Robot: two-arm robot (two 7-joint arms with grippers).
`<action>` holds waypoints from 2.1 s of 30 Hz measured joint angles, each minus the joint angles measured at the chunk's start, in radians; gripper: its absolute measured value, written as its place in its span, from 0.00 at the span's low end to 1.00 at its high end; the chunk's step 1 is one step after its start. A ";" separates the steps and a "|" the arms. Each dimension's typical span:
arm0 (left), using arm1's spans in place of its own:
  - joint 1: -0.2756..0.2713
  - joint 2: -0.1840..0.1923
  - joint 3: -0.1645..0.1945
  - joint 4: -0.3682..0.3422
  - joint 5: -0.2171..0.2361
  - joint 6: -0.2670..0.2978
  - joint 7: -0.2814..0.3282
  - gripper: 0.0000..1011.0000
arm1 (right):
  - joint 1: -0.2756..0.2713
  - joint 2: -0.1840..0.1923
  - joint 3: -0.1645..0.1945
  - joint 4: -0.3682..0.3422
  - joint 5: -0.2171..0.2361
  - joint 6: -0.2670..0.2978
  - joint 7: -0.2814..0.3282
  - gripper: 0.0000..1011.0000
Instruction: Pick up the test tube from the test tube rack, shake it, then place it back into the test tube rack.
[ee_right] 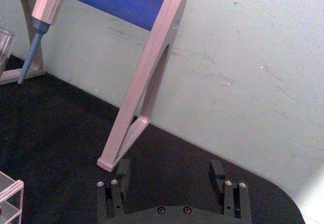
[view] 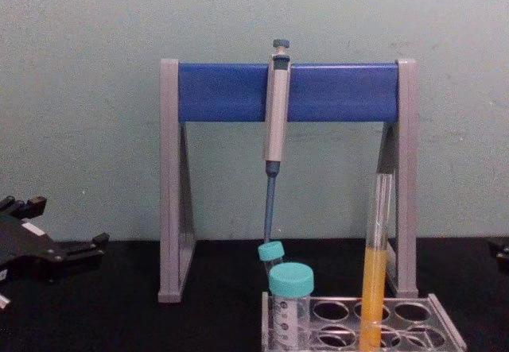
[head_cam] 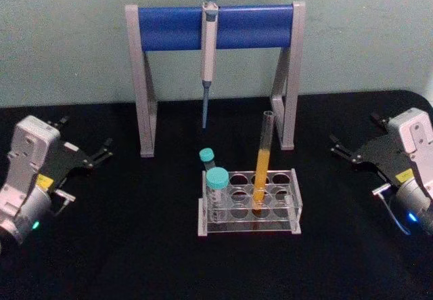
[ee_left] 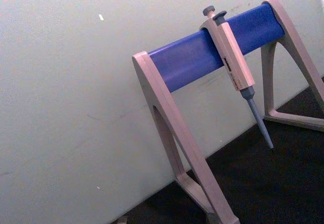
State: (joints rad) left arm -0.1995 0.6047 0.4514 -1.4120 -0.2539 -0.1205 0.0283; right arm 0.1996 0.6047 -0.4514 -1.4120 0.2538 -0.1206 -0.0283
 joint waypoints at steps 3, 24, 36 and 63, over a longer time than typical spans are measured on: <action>0.000 0.000 0.000 0.000 0.000 0.000 0.000 0.99 | 0.000 0.000 0.000 0.000 0.000 0.000 0.000 0.99; 0.000 0.000 0.000 0.000 0.000 0.000 0.000 0.99 | 0.000 0.000 0.000 0.000 0.000 0.000 0.000 0.99; 0.000 0.000 0.000 0.000 0.000 0.000 0.000 0.99 | 0.000 0.000 0.000 0.000 0.000 0.000 0.000 0.99; 0.000 0.000 0.000 0.000 0.000 0.000 0.000 0.99 | 0.000 0.000 0.000 0.000 0.000 0.000 0.000 0.99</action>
State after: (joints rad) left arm -0.1996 0.6047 0.4514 -1.4120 -0.2539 -0.1205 0.0283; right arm 0.1995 0.6047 -0.4514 -1.4120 0.2539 -0.1205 -0.0283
